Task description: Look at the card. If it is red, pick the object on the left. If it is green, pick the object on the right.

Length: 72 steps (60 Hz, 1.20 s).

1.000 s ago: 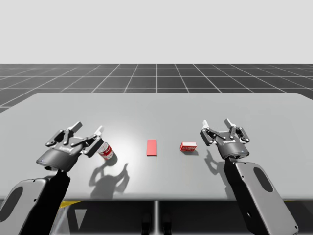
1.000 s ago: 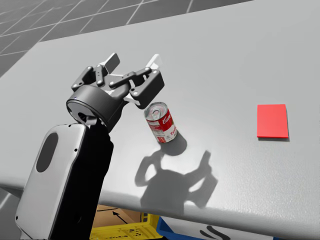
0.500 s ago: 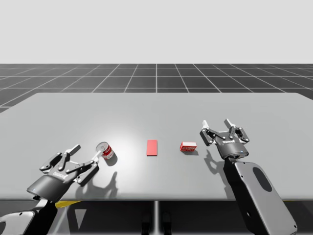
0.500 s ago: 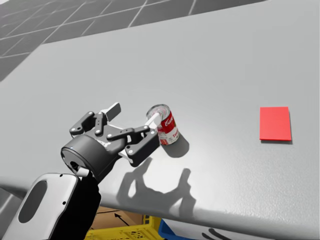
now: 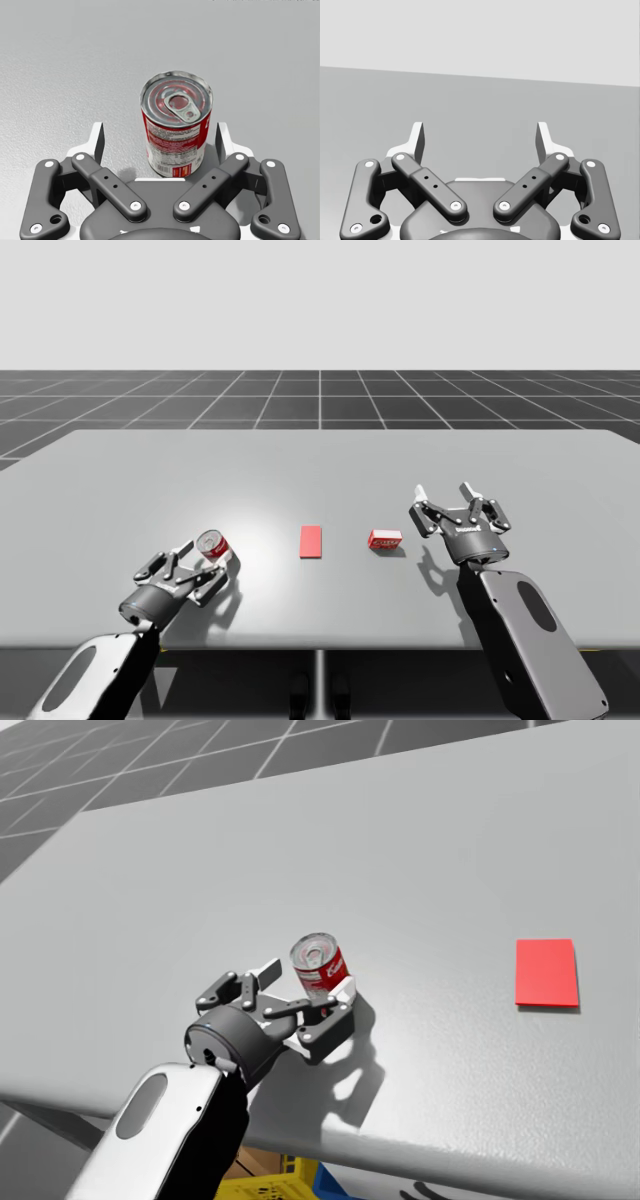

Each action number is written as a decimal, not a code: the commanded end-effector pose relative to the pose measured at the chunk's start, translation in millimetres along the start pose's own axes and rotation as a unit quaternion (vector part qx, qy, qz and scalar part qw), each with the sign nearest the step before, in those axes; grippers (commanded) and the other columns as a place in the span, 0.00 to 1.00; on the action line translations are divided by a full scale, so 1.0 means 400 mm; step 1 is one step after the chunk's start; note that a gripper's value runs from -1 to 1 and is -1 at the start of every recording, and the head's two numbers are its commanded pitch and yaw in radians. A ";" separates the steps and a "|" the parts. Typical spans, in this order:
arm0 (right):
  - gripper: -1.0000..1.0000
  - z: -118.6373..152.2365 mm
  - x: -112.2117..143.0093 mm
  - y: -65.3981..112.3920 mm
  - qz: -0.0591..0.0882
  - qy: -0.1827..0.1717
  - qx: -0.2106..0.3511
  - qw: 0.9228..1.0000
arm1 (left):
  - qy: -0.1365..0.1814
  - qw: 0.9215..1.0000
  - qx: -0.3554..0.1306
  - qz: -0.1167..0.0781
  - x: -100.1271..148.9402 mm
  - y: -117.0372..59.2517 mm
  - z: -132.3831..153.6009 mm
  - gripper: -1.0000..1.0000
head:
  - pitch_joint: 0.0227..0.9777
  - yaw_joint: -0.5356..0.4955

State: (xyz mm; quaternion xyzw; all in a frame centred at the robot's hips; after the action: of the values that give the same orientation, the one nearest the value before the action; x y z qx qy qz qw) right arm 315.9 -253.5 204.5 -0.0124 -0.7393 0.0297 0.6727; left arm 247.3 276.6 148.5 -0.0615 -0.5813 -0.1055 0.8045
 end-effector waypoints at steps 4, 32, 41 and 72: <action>0.00 0.001 0.003 -0.003 -0.001 -0.002 -0.002 1.000 | 0.004 1.000 -0.007 0.016 0.002 -0.010 -0.054 0.00 | 0.86 0.92; 0.00 0.002 0.005 -0.006 -0.005 -0.003 -0.002 1.000 | 0.017 1.000 -0.011 0.014 -0.030 -0.026 -0.076 1.00 | 0.83 0.92; 0.00 0.003 0.006 -0.005 -0.005 -0.004 -0.002 1.000 | 0.021 1.000 -0.013 0.008 -0.036 -0.029 -0.076 1.00 | 0.75 0.92; 0.00 0.006 0.005 -0.009 -0.005 -0.003 -0.002 1.000 | 0.021 1.000 -0.017 -0.007 -0.038 -0.036 -0.076 1.00 | 0.42 0.94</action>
State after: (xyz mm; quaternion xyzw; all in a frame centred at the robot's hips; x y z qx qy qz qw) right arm 313.4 -256.2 206.5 -0.0098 -0.7414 0.0247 0.6706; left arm 275.1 260.3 139.6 -0.0420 -0.5900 -0.0861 0.8017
